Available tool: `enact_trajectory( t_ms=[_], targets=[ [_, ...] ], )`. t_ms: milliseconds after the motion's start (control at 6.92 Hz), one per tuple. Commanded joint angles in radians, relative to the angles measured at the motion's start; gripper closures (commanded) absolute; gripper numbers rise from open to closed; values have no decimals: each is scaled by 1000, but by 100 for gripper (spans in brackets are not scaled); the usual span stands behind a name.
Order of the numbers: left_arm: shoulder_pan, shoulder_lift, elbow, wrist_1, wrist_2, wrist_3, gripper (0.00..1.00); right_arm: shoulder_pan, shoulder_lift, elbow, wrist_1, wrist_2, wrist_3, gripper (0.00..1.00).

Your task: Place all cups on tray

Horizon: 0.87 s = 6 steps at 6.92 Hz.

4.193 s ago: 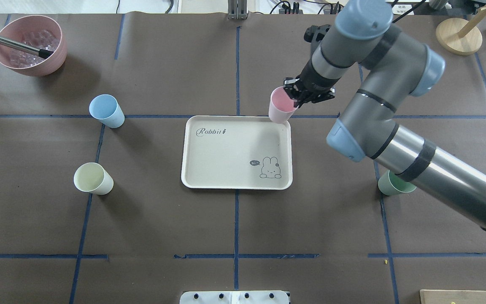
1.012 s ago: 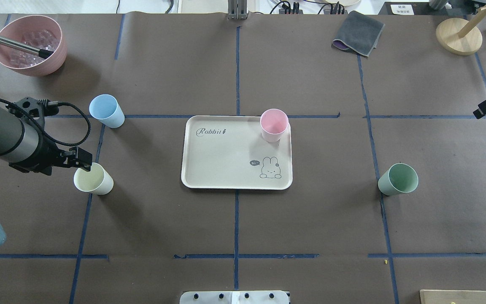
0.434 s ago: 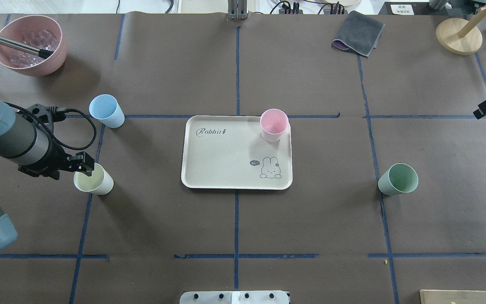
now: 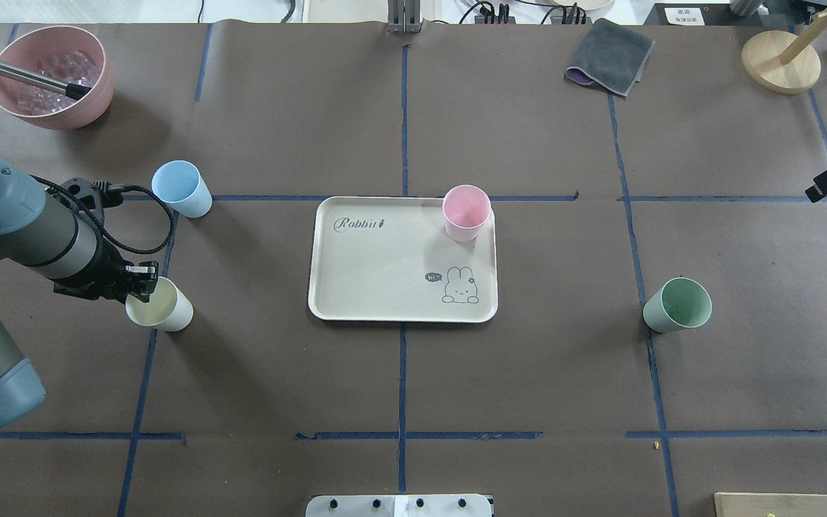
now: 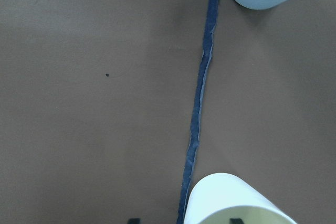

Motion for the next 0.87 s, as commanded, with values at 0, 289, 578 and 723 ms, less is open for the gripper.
enact_trajectory(
  t_ms=[0, 289, 578, 723],
  targets=[
    [-1, -7, -39, 5, -15, -4, 100, 0, 2, 2, 0, 0, 2, 1],
    [-1, -124, -73, 38, -4, -141, 100, 0, 2, 3, 0, 0, 2, 1],
    [99, -310, -52, 153, 110, -323, 100, 0, 2, 3, 0, 0, 4, 1],
    [149, -390, 9, 161, 191, -390, 100, 0, 2, 5, 0, 0, 19, 1]
  ],
)
